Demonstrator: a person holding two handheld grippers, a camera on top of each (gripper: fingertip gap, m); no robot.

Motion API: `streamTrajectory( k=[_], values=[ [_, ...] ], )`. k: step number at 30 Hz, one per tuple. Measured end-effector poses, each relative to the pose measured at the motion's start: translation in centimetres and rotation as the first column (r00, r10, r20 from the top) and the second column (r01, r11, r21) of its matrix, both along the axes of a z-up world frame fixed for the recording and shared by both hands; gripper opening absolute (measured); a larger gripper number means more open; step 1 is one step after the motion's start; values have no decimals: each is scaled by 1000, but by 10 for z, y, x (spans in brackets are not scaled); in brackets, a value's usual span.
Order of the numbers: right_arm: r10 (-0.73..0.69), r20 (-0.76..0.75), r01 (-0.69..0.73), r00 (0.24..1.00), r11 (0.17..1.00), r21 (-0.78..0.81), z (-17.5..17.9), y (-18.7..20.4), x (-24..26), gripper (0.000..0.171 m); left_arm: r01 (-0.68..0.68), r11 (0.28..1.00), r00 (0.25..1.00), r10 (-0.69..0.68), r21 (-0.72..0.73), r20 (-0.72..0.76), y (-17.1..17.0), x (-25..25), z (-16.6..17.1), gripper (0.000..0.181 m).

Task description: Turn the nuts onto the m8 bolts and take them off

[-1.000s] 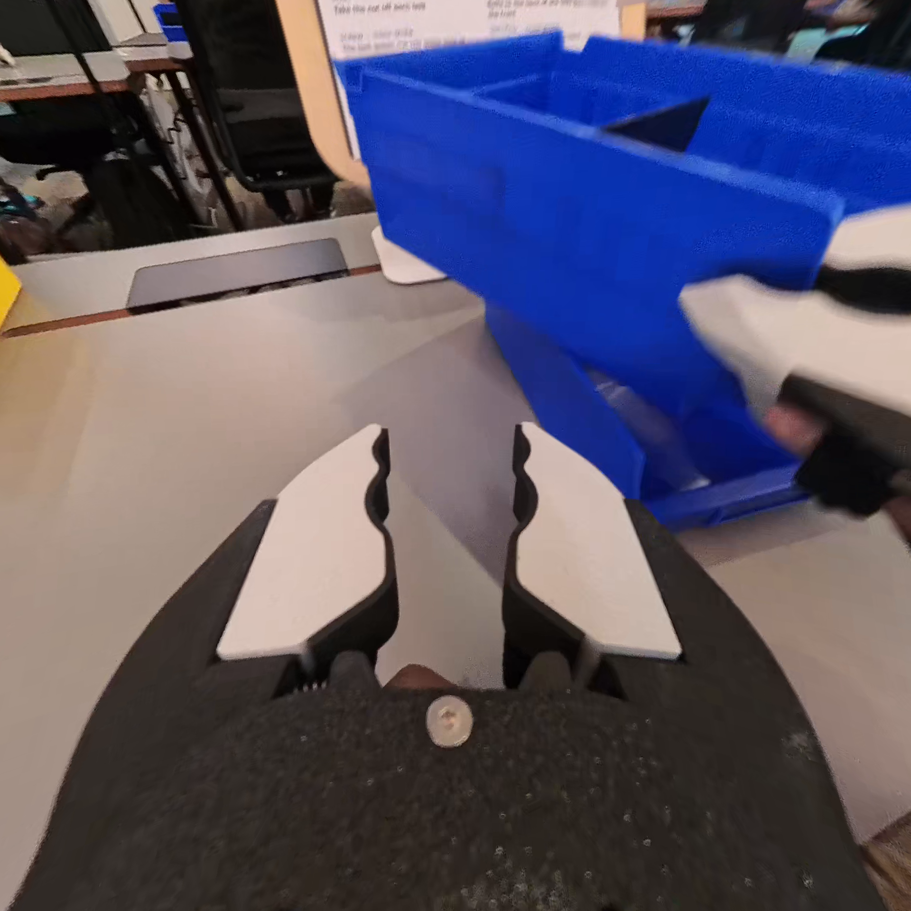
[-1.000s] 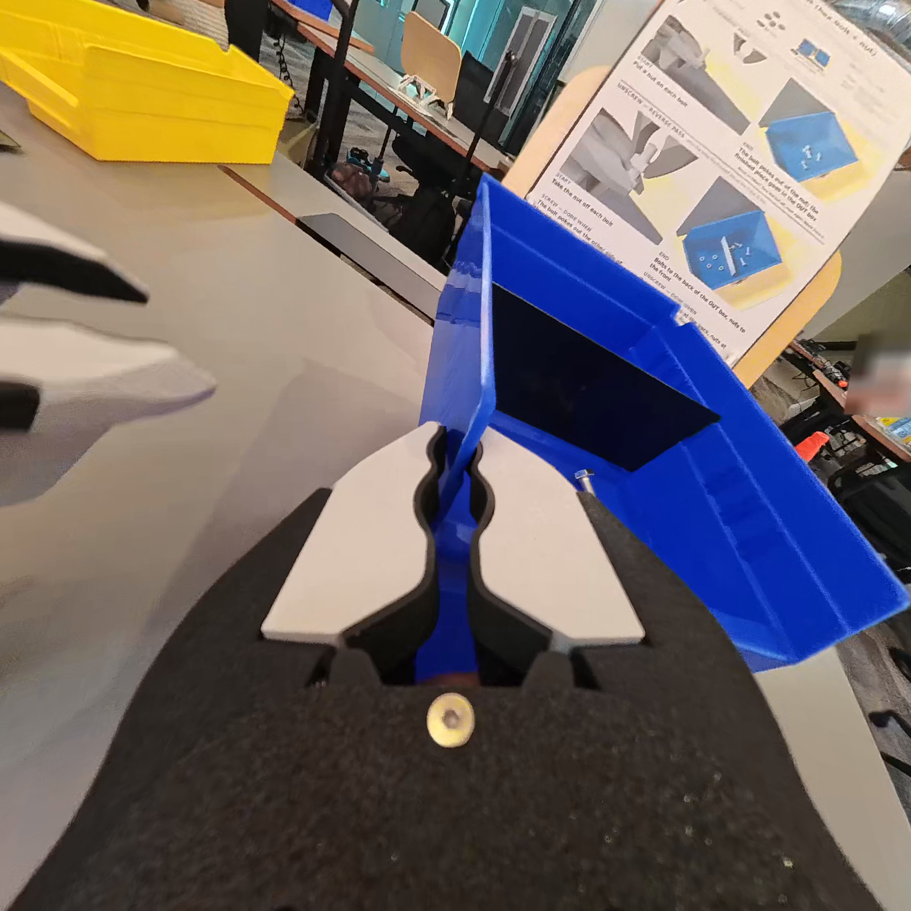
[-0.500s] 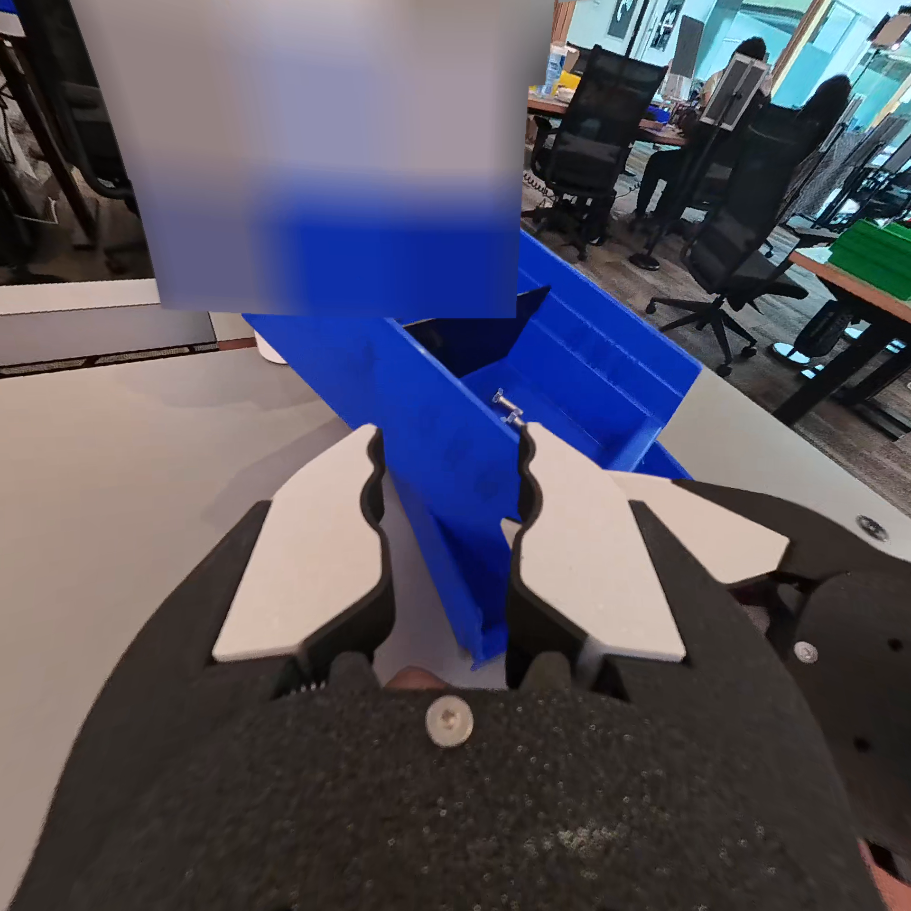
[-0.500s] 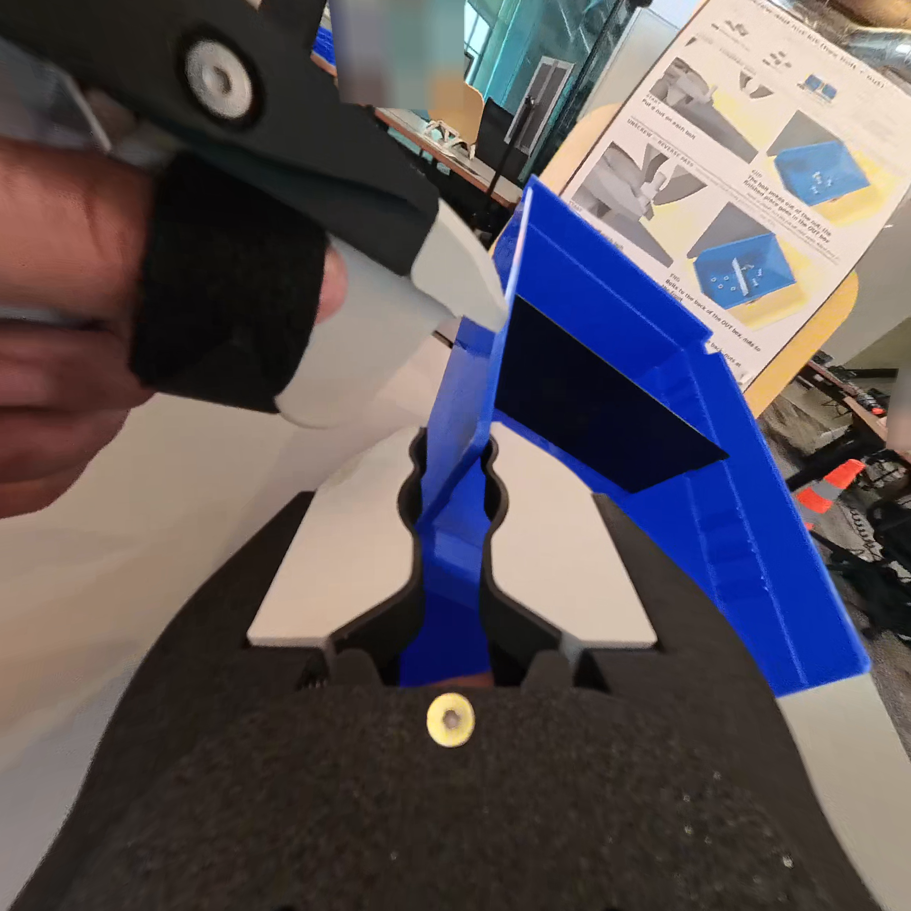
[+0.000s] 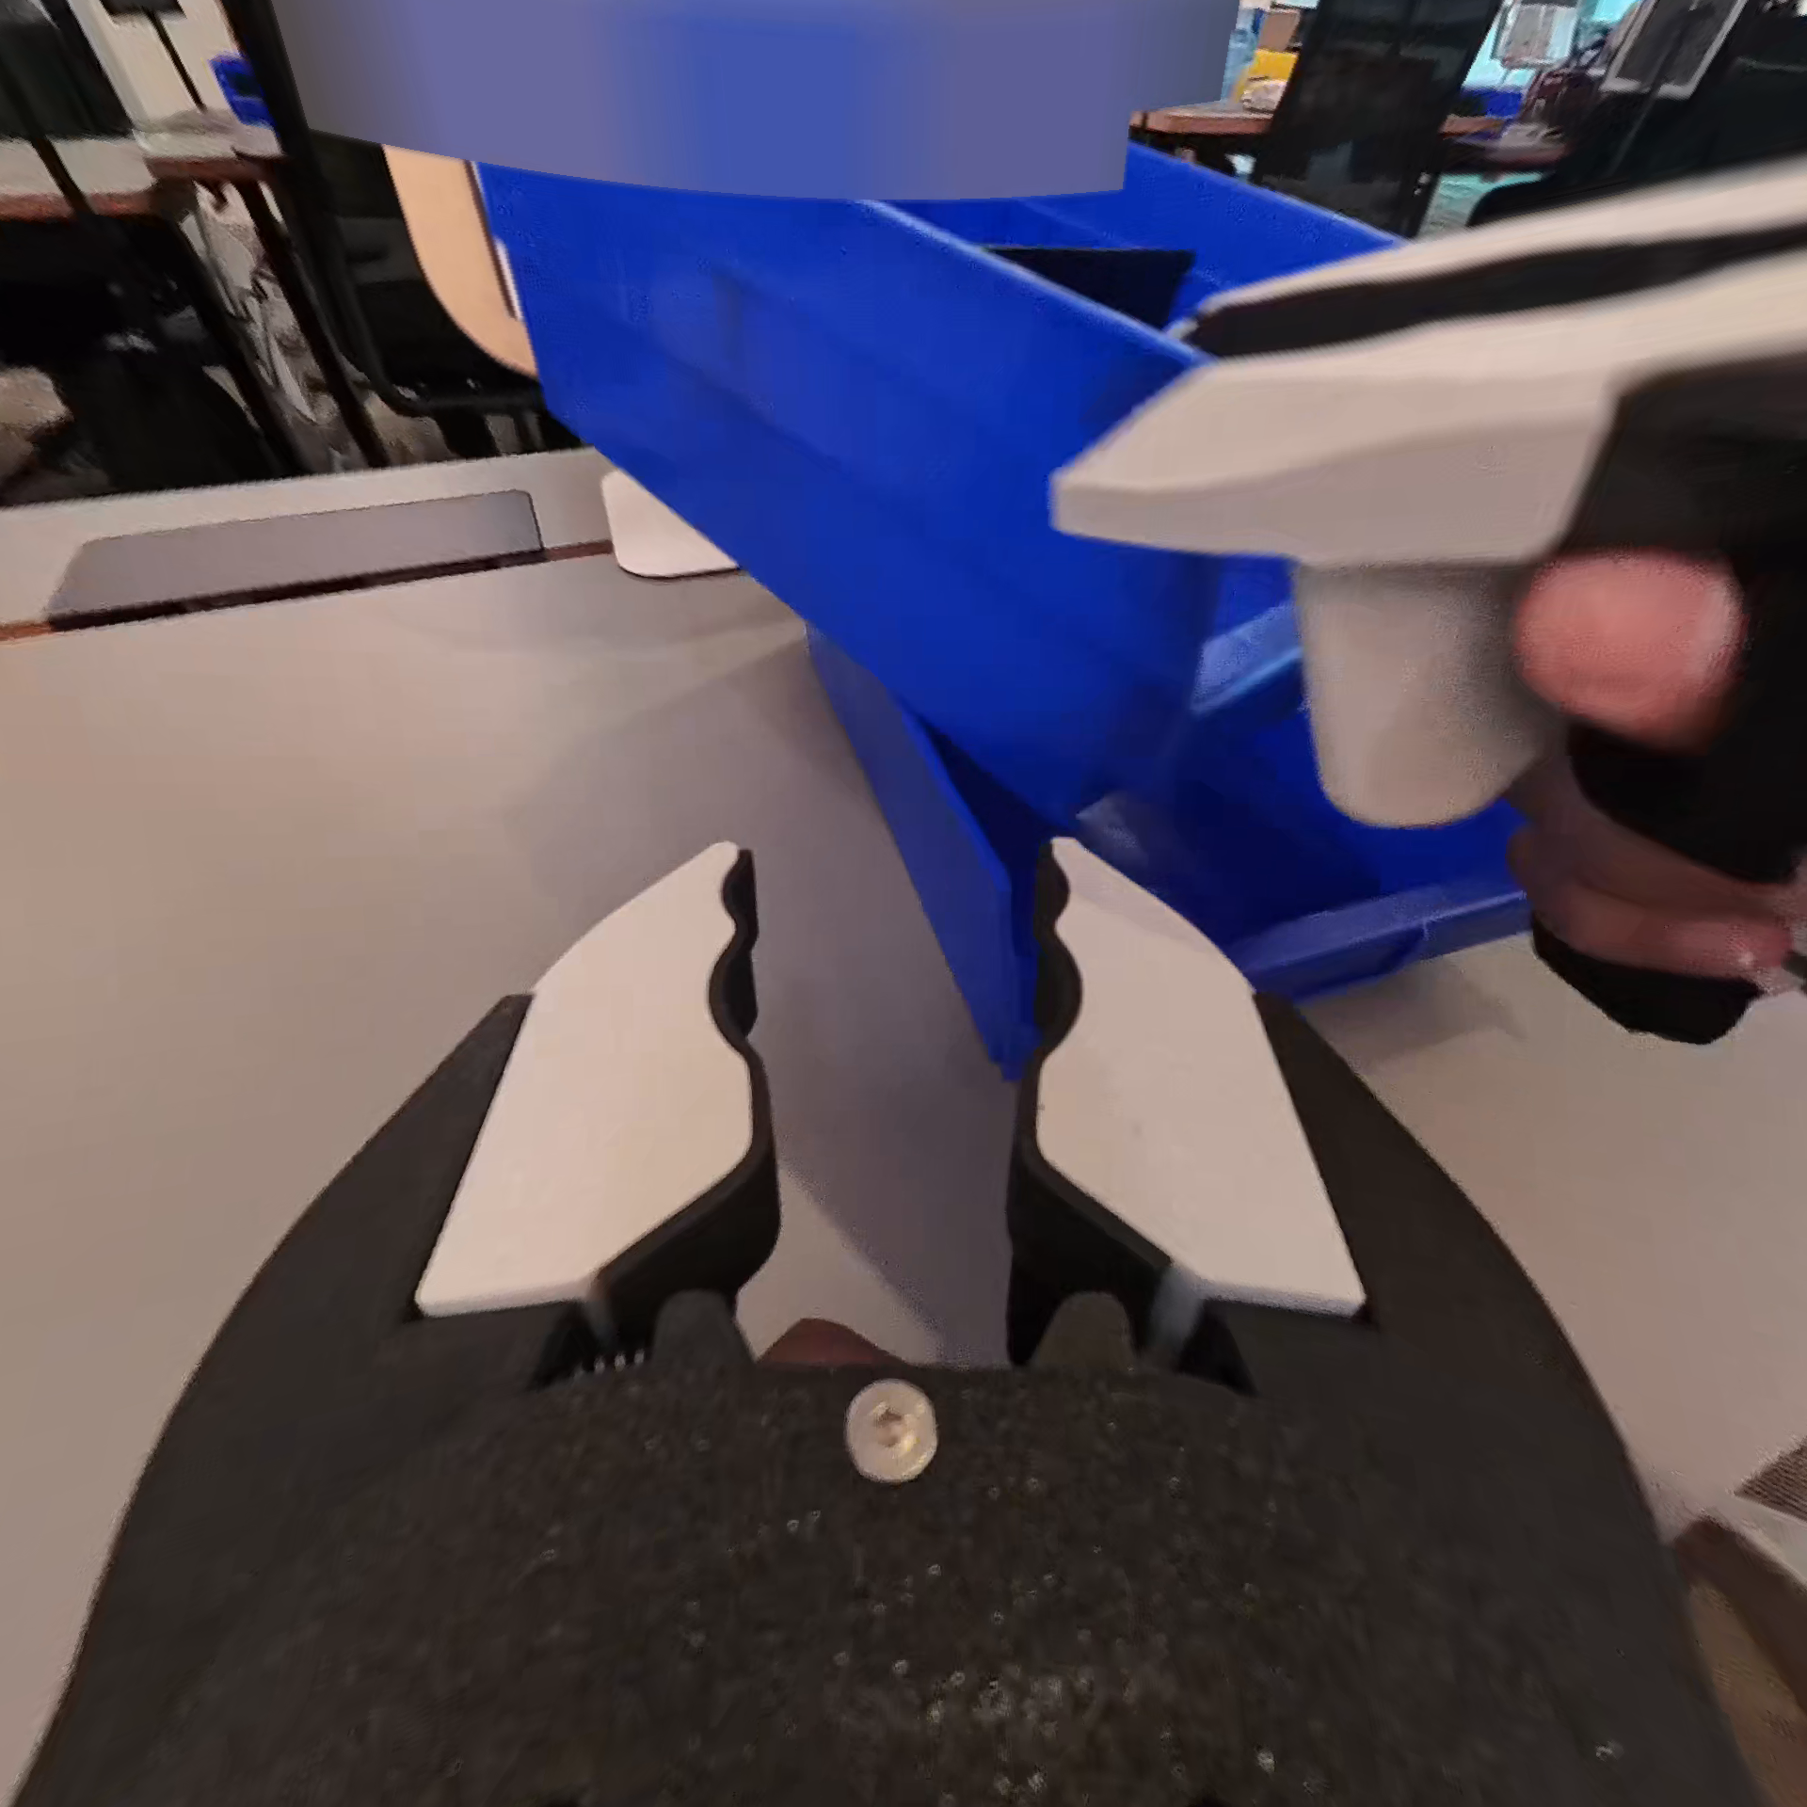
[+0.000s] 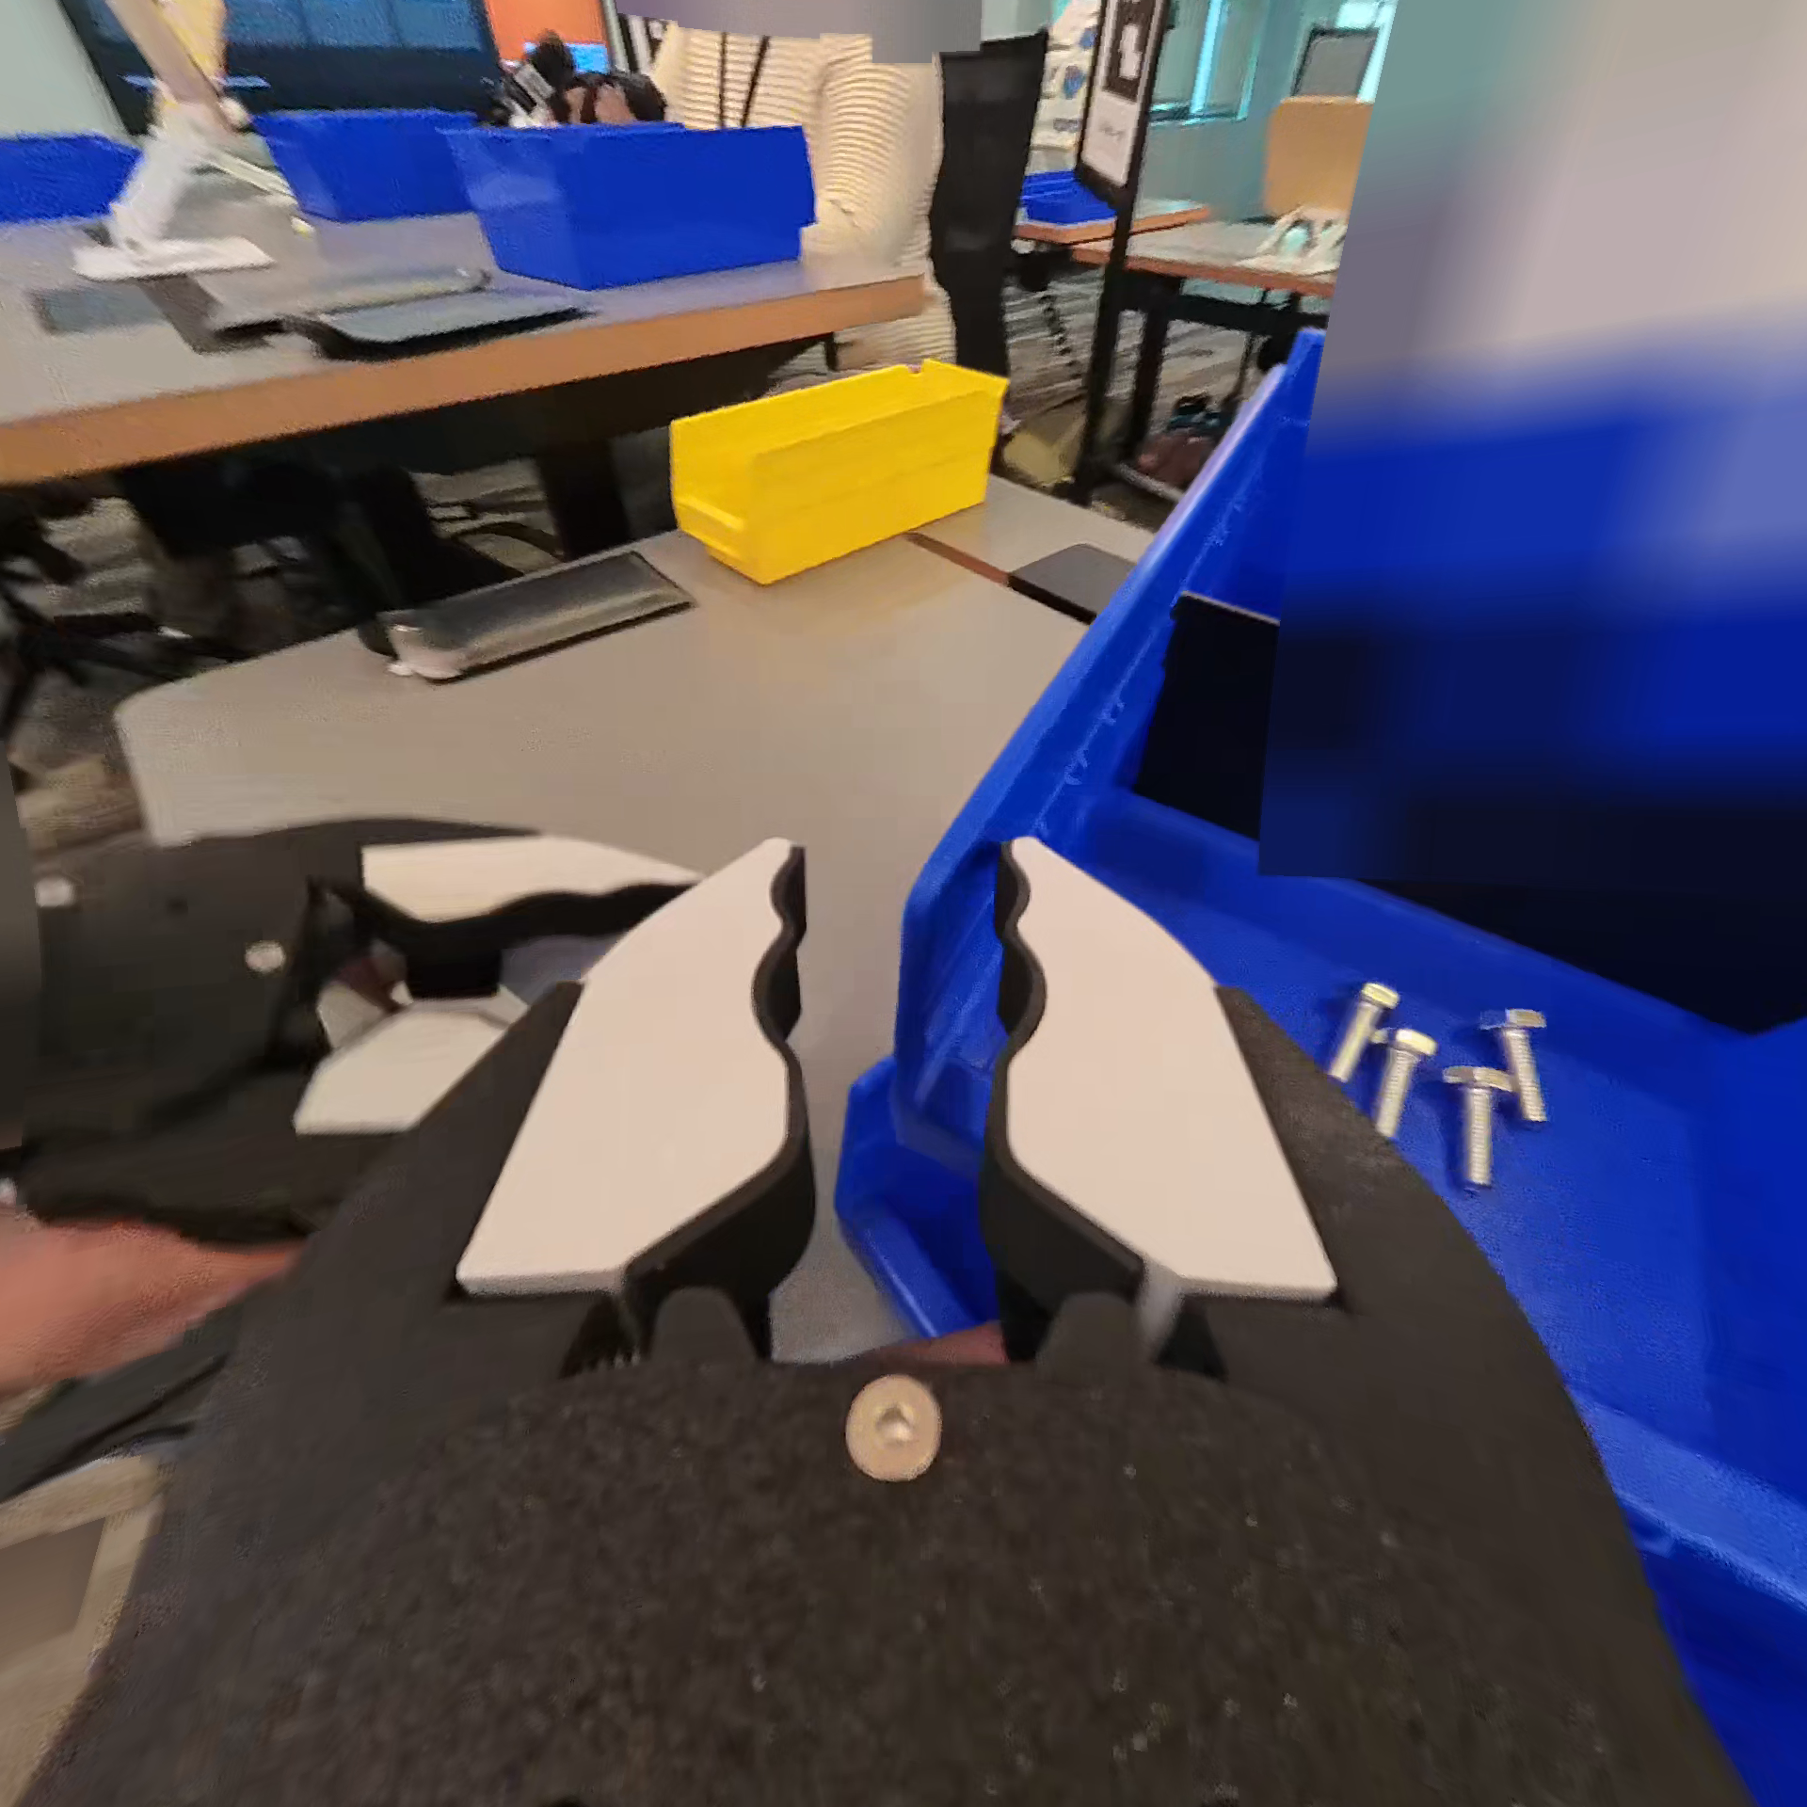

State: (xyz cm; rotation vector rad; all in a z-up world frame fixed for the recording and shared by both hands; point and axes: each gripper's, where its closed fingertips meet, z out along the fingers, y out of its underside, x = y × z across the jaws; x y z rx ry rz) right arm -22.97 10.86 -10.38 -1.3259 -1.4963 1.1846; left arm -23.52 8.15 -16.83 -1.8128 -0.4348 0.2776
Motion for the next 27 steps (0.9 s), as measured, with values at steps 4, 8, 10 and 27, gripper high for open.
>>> streamTrajectory(
  k=[4,8,10,27],
  values=[
    [40,33,-38,999,998,-58,2,-1,-1,37,-28,1000,987,28,2,-160,17,19,10,56],
    [79,47,-72,996,988,-138,5,-5,0,41,-93,995,979,96,24,-179,32,15,23,56],
    [95,62,-83,994,981,-174,6,-3,1,45,-75,997,982,79,27,-169,41,17,24,56],
    [157,15,-151,987,965,-215,25,34,53,39,-161,987,981,162,10,-103,53,-9,35,29]
  ],
)
